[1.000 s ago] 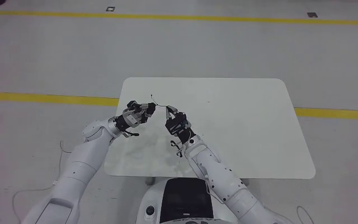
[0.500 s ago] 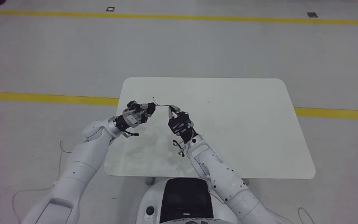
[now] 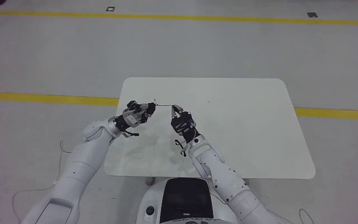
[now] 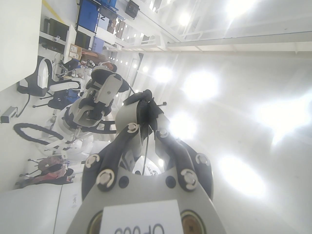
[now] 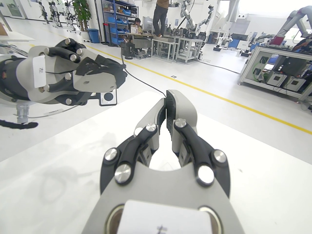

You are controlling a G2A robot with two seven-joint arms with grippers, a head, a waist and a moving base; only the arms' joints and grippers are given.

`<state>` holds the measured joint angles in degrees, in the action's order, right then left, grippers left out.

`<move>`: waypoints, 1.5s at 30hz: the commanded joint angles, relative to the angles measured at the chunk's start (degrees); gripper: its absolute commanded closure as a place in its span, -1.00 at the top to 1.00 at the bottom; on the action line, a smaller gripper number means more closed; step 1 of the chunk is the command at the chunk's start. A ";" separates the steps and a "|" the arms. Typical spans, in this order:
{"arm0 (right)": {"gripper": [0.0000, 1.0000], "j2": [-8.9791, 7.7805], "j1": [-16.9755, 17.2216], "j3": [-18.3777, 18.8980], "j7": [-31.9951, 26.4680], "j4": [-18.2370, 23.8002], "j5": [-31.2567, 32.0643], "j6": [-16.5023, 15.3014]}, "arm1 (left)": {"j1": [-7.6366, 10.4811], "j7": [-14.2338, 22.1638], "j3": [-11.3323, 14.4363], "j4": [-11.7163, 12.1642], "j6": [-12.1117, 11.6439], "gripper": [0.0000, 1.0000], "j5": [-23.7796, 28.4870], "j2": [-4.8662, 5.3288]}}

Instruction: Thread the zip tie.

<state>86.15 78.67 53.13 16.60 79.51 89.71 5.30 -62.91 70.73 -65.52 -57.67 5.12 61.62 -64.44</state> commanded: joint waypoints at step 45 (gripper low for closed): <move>-1.00 -0.10 0.83 1.72 -0.15 -0.04 -0.76 0.61 | 0.00 0.00 0.00 0.00 0.00 -1.00 0.00 0.00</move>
<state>86.05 79.50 54.82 16.47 79.47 88.97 5.92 -62.91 70.73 -65.52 -57.67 5.12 61.62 -64.44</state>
